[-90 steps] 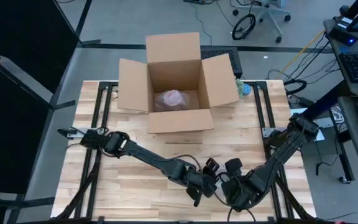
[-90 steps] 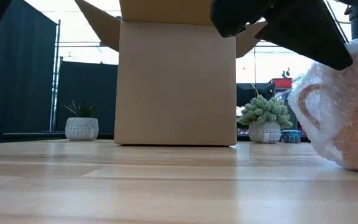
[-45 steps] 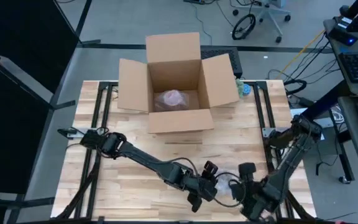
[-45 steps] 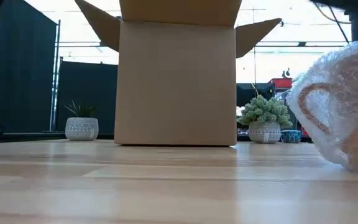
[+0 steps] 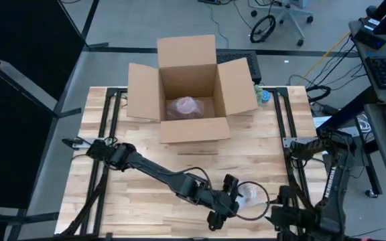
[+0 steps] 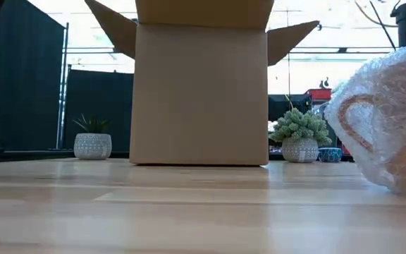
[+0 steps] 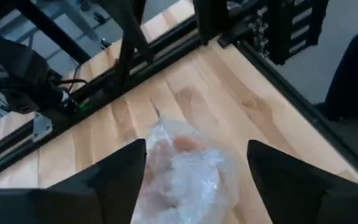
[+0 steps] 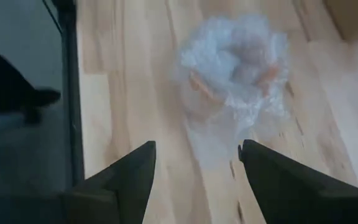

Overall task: Wrap mug
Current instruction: Wrap the pink mug with transparent bubble wrap

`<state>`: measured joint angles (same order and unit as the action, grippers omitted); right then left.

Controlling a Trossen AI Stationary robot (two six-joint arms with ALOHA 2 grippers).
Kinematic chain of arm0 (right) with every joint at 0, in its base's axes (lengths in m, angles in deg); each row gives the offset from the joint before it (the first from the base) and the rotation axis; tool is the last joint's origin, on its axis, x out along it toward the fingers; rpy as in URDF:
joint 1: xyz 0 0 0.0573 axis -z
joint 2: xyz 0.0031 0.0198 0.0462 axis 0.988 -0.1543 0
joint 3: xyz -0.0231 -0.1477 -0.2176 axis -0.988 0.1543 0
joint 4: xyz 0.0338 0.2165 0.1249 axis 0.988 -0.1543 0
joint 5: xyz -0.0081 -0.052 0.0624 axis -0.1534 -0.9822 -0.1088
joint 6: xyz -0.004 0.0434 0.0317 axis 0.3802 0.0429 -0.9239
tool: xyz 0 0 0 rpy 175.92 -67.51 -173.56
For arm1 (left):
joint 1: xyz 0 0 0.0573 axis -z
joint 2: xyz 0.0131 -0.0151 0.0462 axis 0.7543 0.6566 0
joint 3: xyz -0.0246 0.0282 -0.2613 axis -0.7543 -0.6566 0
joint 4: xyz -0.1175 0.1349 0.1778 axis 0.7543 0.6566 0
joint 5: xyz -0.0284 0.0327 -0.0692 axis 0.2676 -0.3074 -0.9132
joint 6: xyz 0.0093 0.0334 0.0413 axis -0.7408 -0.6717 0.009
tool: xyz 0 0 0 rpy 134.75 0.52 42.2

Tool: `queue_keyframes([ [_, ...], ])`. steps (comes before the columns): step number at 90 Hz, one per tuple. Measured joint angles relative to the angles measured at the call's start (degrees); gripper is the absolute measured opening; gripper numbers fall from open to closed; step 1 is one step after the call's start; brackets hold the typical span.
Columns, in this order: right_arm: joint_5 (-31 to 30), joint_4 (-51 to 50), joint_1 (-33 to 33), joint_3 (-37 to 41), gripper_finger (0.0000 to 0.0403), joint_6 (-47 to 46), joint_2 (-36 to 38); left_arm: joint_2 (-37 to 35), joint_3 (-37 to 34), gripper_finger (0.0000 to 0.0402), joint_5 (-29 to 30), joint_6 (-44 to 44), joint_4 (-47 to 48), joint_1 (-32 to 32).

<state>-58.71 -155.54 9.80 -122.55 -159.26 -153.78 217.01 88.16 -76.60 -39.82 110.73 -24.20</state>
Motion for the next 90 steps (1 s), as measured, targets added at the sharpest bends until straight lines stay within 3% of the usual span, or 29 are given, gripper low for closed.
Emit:
queue_keyframes([
  [30,-0.82,0.01,-0.42,0.01,0.0225,-3.09,-1.69,4.52,-0.24,0.0253,-0.66,-1.98,0.59,-1.69],
  [53,-0.64,-0.11,-0.24,0.03,0.0225,-5.11,-2.89,6.92,-0.76,0.0237,-10.37,-1.4,3.36,-4.81],
  [90,-0.8,0.18,0.5,0.03,0.0225,-5.76,-3.13,9.84,-0.61,0.0232,-13.44,-1.59,3.11,-6.37],
])
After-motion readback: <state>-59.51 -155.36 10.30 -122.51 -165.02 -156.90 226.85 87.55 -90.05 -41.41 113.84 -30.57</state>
